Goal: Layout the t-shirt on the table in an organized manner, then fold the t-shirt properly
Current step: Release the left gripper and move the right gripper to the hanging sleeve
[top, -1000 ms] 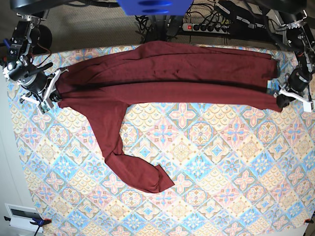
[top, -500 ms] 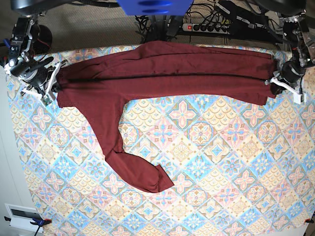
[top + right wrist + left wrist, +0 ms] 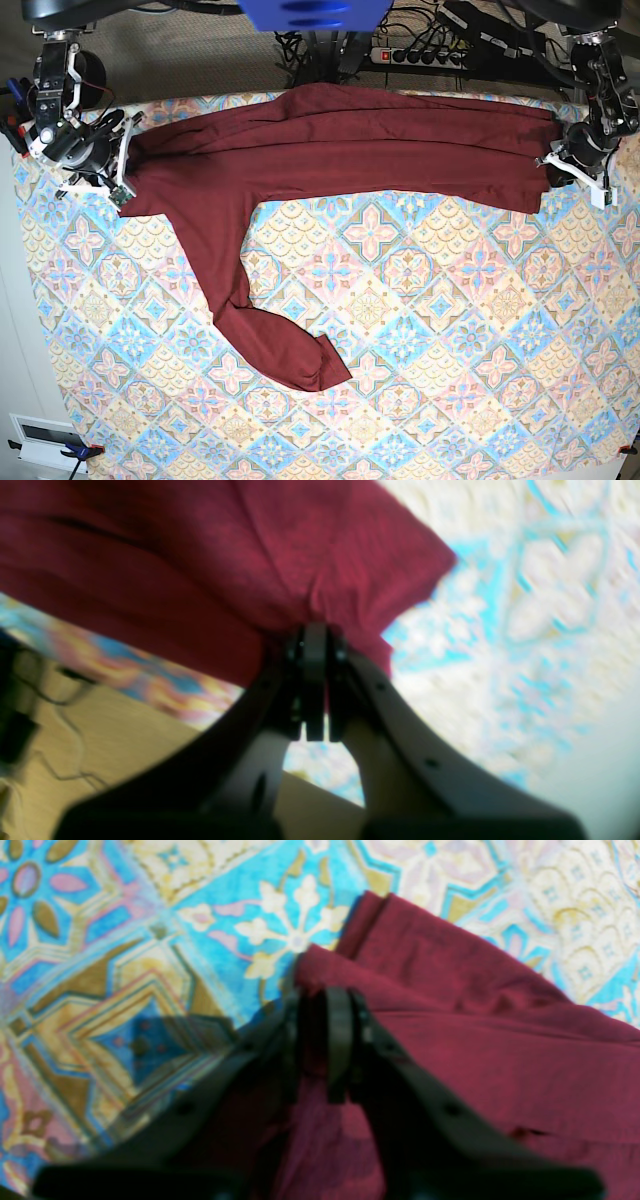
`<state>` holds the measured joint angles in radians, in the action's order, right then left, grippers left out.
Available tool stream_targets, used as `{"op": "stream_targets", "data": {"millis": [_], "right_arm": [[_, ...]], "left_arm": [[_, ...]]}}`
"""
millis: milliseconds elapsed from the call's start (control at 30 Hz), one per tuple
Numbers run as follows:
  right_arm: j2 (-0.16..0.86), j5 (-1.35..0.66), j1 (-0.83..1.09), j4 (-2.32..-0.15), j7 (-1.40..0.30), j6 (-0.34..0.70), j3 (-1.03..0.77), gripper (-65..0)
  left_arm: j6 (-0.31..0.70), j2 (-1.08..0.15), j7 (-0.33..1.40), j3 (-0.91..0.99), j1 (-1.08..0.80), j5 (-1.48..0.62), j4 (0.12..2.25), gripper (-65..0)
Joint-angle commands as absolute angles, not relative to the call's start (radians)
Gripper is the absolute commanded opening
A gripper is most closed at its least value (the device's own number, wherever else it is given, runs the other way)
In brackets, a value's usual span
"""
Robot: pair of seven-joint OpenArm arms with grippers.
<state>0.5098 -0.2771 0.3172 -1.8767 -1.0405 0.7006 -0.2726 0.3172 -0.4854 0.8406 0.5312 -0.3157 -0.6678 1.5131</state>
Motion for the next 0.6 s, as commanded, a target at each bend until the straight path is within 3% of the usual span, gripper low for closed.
{"op": "stream_targets", "data": {"millis": [0, 233, 567], "right_arm": [[0.53, -0.245, 0.311, -1.894, -1.033, 0.698, -0.282, -63.6], [0.53, -0.231, 0.312, -1.9, -1.03, 0.698, -0.289, -51.6], [0.492, -0.232, 0.298, -1.91, -0.961, 0.698, -0.314, -48.9]], "left_arm": [[0.32, -0.507, 0.863, 0.544, -0.308, -0.679, 1.531, -51.0], [0.321, -0.507, 0.98, 0.581, -0.282, -0.742, 1.581, -42.9], [0.321, -0.469, 0.981, 0.731, -0.208, -0.75, 1.59, -42.5]]}}
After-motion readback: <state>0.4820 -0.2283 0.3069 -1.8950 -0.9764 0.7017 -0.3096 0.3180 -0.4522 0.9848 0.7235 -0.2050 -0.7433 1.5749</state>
